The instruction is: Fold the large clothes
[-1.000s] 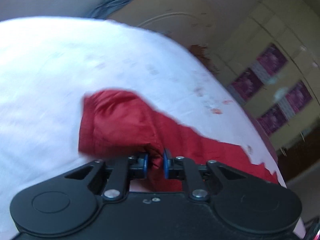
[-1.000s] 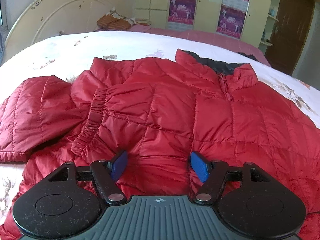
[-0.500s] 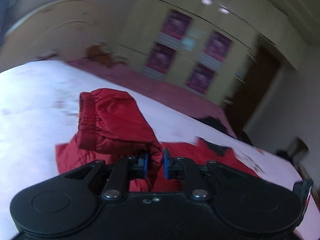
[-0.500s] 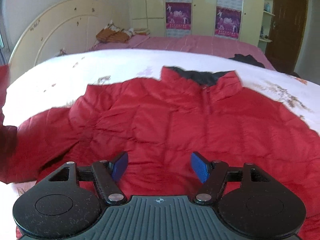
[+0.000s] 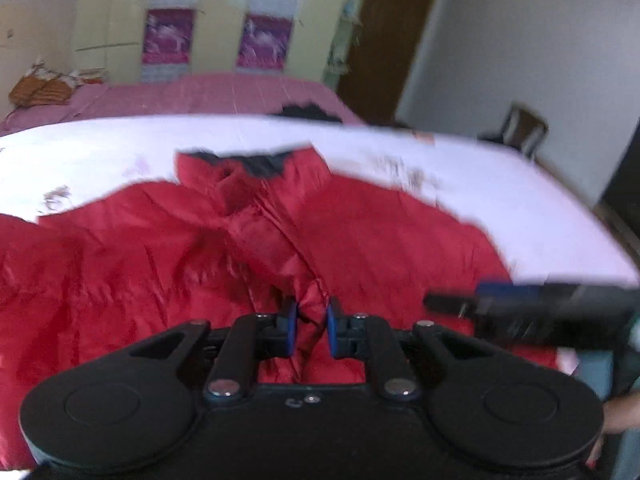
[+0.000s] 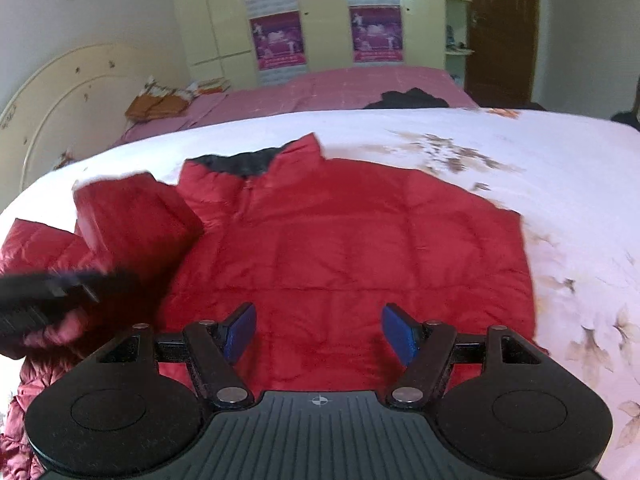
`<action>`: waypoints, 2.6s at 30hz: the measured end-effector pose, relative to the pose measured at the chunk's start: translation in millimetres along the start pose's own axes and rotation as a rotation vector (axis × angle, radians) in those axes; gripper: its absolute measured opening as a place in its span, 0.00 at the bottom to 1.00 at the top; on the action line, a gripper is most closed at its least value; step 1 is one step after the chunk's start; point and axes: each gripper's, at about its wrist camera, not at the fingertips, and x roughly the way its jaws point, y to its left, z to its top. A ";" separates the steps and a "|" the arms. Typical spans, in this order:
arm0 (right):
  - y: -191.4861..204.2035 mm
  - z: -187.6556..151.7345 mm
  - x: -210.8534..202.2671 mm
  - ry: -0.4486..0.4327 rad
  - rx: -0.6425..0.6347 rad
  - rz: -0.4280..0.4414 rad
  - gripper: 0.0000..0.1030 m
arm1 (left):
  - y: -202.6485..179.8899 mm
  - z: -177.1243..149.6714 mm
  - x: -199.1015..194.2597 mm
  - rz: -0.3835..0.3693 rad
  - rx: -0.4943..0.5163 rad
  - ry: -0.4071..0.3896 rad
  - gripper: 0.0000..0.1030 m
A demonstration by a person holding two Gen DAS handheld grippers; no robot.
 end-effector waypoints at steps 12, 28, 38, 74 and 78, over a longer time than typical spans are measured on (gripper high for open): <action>19.8 18.2 0.7 -0.046 0.007 0.111 1.00 | 24.5 -28.3 -64.9 0.170 0.003 -0.059 0.74; 35.9 13.3 36.9 0.024 -0.032 0.125 0.19 | 92.7 -64.9 -66.7 0.489 -0.041 -0.049 0.57; -28.6 19.5 -8.0 -0.078 -0.023 -0.061 0.19 | 76.1 -56.7 -38.8 0.453 0.053 -0.068 0.32; -21.4 9.6 66.6 -0.002 -0.135 -0.175 0.64 | 117.9 -7.9 10.0 0.326 -0.135 -0.024 0.34; -27.6 6.7 71.5 0.013 -0.142 -0.168 0.64 | 120.0 -5.6 10.8 0.323 -0.156 -0.012 0.34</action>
